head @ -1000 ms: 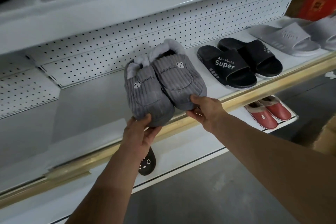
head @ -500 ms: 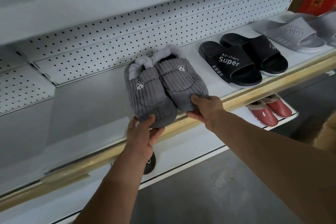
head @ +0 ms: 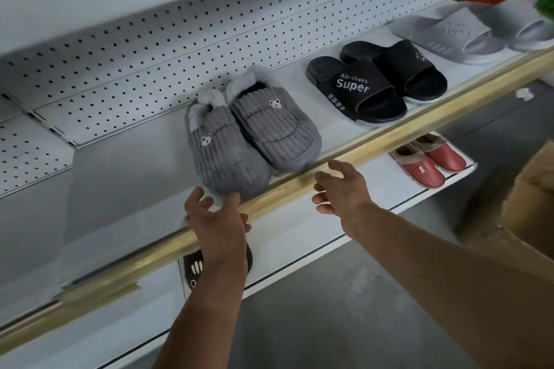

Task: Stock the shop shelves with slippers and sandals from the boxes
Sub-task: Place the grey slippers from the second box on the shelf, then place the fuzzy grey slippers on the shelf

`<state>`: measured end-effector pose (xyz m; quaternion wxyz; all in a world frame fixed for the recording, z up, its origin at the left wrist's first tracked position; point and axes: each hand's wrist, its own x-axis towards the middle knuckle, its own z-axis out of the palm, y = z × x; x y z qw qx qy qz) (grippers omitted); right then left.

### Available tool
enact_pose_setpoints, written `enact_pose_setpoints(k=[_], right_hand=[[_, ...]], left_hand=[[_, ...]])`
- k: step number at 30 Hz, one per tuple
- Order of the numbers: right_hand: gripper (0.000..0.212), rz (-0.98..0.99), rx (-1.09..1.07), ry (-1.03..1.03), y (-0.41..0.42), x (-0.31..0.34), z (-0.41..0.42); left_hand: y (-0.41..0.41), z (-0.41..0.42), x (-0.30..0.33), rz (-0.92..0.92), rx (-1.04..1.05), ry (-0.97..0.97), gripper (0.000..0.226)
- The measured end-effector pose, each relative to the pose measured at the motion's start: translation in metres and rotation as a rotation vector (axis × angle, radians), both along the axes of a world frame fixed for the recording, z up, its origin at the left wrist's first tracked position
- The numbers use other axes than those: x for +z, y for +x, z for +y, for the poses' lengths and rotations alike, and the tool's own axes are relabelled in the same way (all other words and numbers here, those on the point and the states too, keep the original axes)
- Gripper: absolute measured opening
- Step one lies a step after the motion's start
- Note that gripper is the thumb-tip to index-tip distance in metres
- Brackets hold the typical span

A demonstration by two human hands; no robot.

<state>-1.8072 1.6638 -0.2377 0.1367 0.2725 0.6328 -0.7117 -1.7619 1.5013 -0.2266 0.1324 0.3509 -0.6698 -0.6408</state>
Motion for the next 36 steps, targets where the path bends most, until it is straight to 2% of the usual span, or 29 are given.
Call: enact_pose_setpoints(k=[2,4,10,16,21,24,30,33,36], right_hand=[[0.031,-0.002,-0.039,-0.064,0.019,-0.006,0.014],[0.025,0.0,-0.056,-0.092,0.04,-0.012,0.034],[0.019,-0.008,-0.115,-0.11,0.107,-0.034,0.108],[0.015,-0.044,-0.222,-0.125,0.209,-0.071,0.2],[0.015,-0.162,-0.414,-0.156,0.332,-0.146,0.286],[0.01,-0.296,-0.542,-0.165,0.415,-0.195,0.332],[0.02,-0.611,-0.587,-0.149,0.549,-0.253,0.424],[0.022,-0.652,-0.674,-0.108,0.605,-0.277,0.456],[0.015,-0.669,-0.738,-0.085,0.644,-0.303,0.469]], left_hand=[[0.014,0.017,-0.003,0.023,-0.07,0.039,0.031],[0.025,0.037,-0.009,-0.003,-0.147,0.093,0.022],[0.068,0.118,-0.021,-0.138,-0.368,0.212,0.018],[0.146,0.222,-0.059,-0.274,-0.569,0.226,0.014],[0.234,0.324,-0.122,-0.434,-0.719,0.282,0.016],[0.292,0.375,-0.161,-0.554,-0.753,0.306,0.013],[0.391,0.457,-0.23,-0.734,-0.833,0.35,0.01],[0.425,0.483,-0.267,-0.815,-0.895,0.347,0.013],[0.445,0.492,-0.3,-0.893,-0.949,0.319,0.015]])
